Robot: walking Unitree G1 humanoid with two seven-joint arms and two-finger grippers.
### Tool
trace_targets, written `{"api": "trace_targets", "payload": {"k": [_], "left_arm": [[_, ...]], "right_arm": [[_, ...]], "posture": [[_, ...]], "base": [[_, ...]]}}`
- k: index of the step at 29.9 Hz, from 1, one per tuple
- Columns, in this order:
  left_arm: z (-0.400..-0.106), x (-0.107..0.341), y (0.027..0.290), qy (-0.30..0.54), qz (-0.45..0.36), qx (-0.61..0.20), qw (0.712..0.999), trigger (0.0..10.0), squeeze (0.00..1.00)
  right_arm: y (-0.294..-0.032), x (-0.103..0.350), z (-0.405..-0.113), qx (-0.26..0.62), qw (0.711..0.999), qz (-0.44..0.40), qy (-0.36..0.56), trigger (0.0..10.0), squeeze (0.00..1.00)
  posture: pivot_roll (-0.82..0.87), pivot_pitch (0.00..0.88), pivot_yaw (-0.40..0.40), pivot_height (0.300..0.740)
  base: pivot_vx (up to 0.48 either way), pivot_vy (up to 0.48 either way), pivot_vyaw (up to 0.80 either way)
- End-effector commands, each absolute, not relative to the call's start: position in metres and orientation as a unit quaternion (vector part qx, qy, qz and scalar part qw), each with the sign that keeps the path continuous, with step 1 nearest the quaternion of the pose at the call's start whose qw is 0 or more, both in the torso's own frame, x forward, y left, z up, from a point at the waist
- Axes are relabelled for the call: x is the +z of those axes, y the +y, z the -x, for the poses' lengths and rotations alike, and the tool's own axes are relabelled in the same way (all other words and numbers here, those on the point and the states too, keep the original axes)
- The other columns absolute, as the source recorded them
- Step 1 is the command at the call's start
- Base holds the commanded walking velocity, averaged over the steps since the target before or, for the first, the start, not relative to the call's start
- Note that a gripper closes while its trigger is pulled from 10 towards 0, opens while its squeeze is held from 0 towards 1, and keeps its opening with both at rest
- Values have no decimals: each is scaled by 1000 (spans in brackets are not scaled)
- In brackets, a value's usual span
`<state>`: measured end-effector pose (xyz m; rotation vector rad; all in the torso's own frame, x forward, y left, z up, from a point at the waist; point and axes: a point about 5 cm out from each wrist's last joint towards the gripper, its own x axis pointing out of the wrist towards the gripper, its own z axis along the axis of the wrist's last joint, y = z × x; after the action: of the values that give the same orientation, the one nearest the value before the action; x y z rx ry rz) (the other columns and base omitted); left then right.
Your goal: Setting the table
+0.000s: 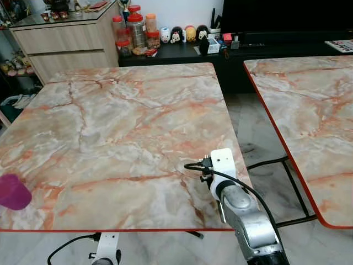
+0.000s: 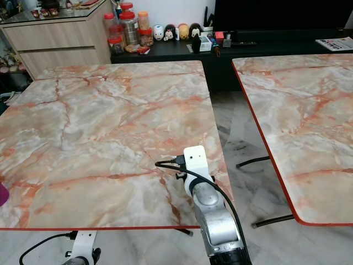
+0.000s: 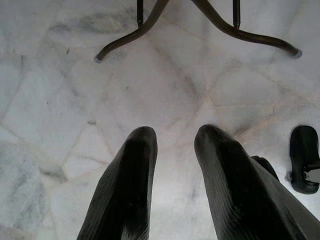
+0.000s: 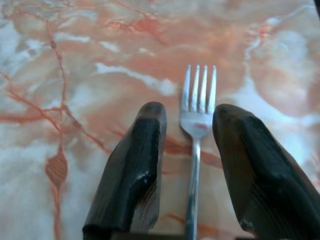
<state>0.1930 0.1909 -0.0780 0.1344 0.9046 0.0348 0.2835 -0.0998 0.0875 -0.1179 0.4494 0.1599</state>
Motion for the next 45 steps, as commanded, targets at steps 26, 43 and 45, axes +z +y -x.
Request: {"api": "trace_targets", "payload": {"k": [26,43,45], "left_arm": [[-188,-80,194,444,-71,18,893,10000,0],[-187,-81,194,448,-68,16,891,10000,0],[-186,-81,194,449,-68,15,891,10000,0]], "right_arm": [[-105,74,-283,66,971,13,229,10000,0],[-106,60,-285,54,968,16,244,10000,0],[-107,54,-284,56,965,19,257,10000,0]], "posture": [[-169,0,69,740],[-168,0,70,740],[-169,0,72,740]], "base": [[0,0,0],[0,0,0],[0,0,0]]}}
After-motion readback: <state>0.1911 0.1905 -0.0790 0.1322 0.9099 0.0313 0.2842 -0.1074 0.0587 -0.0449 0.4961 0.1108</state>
